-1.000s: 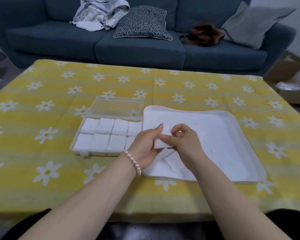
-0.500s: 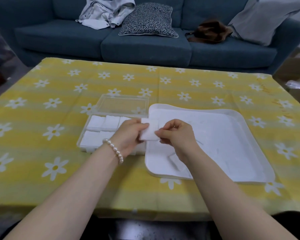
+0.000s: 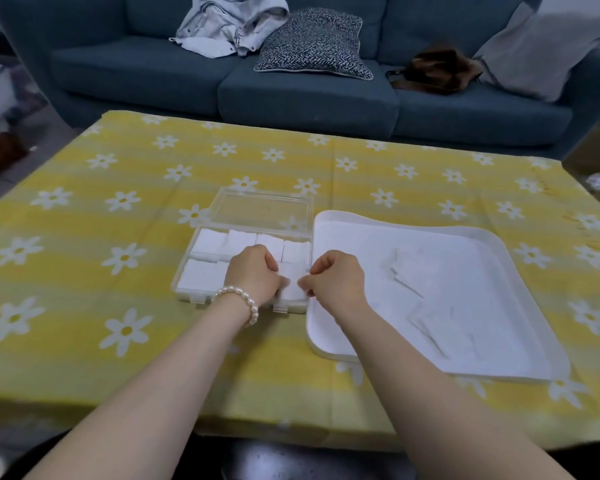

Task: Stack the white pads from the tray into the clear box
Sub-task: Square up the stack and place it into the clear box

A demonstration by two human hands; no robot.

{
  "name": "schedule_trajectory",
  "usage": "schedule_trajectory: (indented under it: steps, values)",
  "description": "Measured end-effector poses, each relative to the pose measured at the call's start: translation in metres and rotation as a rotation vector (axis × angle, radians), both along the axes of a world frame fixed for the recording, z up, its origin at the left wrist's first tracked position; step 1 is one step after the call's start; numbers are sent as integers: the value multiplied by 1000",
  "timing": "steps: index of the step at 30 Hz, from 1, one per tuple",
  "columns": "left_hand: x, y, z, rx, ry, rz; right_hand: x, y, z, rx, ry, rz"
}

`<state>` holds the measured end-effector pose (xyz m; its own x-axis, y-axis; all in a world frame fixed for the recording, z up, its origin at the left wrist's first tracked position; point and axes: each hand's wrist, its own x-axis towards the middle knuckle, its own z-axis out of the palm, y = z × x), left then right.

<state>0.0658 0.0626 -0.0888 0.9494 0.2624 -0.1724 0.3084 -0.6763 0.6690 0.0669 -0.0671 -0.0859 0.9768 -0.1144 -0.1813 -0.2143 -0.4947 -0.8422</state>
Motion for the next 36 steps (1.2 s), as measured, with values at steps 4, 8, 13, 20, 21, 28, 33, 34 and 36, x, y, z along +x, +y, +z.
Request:
schedule_trajectory:
  steps: [4,8,13,20,21,28,33,34,36]
  values:
    - [2,-1,1,39,6,-59,-1,-9,-3,-107,-31,37]
    - [4,0,-2,68,-8,-155,3,-33,-4,-96,-37,-39]
    - [6,4,-1,72,0,-226,11,-69,-5,-102,-35,-149]
    - [3,-4,-5,190,-21,-311,12,-87,-7,-80,-23,-163]
    - [1,-5,-5,201,-37,-299,12,-88,-8,-77,-24,-162]
    - [0,-9,0,129,-72,-389,15,-99,-13,-78,-27,-174]
    - [4,-15,-3,229,-5,-409,23,-109,-19,-208,-26,-155]
    - [5,-16,-3,252,2,-415,26,-110,-20,-243,-27,-120]
    - [5,-18,0,278,17,-423,35,-109,-22,-323,-35,-8]
